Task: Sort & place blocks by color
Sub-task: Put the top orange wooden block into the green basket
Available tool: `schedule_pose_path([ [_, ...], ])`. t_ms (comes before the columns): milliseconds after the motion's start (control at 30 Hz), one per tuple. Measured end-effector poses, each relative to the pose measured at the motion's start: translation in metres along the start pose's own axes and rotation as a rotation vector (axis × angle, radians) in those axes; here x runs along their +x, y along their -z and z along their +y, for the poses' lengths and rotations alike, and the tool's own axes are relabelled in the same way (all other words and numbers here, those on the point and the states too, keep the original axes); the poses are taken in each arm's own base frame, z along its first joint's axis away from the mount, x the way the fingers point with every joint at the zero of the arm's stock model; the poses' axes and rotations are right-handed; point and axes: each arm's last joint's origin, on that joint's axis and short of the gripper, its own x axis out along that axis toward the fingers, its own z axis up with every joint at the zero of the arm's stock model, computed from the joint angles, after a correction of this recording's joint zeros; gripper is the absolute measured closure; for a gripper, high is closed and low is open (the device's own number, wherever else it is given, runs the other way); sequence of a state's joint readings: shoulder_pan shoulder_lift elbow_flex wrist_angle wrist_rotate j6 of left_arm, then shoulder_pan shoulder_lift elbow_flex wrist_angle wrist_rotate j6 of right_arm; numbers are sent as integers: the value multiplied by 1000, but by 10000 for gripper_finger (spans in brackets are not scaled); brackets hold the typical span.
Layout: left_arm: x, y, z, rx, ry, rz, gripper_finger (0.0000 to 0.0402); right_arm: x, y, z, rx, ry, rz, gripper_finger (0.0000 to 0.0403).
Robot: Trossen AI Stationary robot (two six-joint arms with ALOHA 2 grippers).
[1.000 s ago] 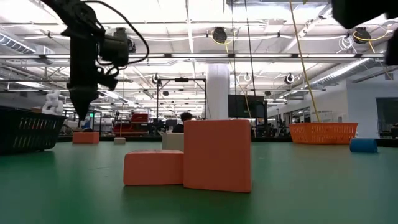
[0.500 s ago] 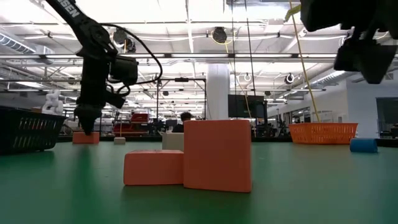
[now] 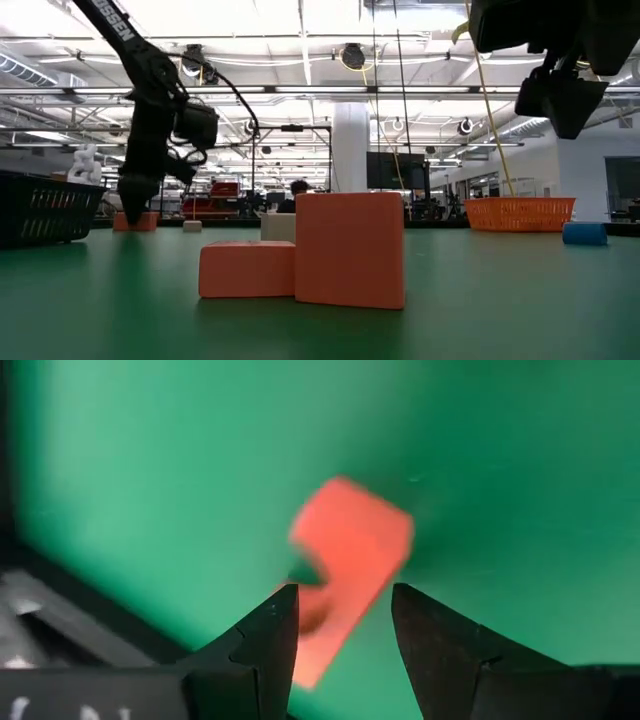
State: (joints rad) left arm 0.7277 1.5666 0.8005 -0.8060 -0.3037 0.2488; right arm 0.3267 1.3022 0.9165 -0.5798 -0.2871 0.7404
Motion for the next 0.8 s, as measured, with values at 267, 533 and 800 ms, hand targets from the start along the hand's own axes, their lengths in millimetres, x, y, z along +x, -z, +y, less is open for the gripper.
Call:
schedule_pose_path([
  [267, 7, -3, -4, -39, 26, 33, 333, 0, 0, 0, 0, 6, -5, 133],
  [533, -19, 5, 2, -206, -23, -81, 358, -1, -4, -4, -5, 149, -136, 133],
  [800, -65, 22, -2, -298, 29, -323, 358, -2, -8, -8, -18, 281, -260, 133],
])
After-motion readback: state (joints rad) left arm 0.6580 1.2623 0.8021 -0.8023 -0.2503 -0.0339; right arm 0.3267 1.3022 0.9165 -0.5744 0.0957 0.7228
